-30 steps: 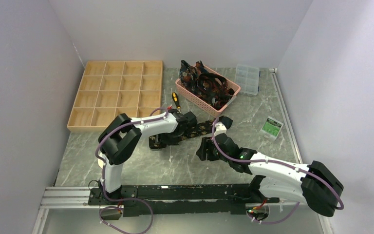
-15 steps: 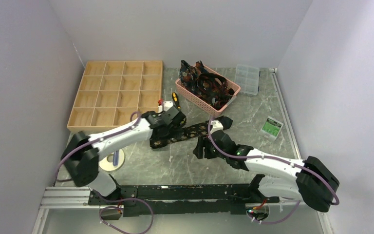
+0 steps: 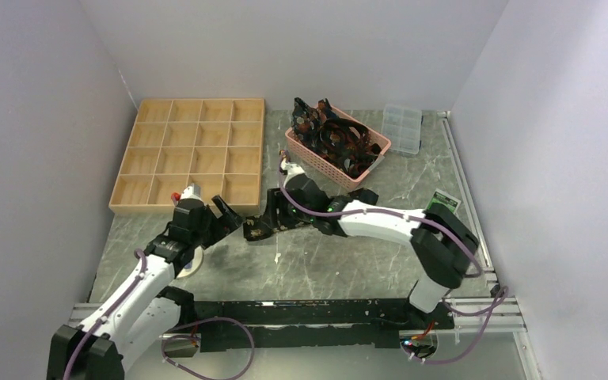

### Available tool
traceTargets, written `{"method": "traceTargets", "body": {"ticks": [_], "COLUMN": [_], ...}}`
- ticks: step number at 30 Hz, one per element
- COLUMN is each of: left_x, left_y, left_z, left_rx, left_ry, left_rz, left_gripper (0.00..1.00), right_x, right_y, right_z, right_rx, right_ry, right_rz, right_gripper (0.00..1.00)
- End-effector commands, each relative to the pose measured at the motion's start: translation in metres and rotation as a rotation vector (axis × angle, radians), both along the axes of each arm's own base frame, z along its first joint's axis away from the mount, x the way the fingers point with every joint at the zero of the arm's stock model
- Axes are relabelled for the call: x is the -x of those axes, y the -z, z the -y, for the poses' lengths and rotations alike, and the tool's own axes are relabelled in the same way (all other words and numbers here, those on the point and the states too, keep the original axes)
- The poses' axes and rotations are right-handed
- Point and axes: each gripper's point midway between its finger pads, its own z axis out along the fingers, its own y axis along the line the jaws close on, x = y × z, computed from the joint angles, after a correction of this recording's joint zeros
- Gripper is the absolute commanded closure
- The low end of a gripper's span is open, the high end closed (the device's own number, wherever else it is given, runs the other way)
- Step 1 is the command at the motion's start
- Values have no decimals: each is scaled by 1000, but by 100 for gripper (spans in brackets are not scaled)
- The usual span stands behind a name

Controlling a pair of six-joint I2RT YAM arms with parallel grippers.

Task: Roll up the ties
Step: Roll the tie at the center of the board.

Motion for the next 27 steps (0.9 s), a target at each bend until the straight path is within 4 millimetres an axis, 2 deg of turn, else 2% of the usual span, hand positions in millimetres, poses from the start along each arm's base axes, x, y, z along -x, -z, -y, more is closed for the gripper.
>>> {"method": "traceTargets", "body": {"ticks": [1,10,19,27], "left_x": [-15,-19,-19,-25], "left_y": [-22,0,15,23], "left_z": [26,29,34,45], "left_rx": [160,219,221,246], "left_ry": [138,164,205,262], "left_rz": [105,101,74,63], "left_gripper": [6,9,12,14], "right_x": [-13,-21,-22,-25], "right_y": [4,33,63,72], "right_z": [-21,-30,-10,-1], "right_rx": [27,105,156,151], "right_ry": [-34,-40,-5,13], "right_rz": [15,-20,-69,-91], "right_gripper": [40,46,49,50]}}
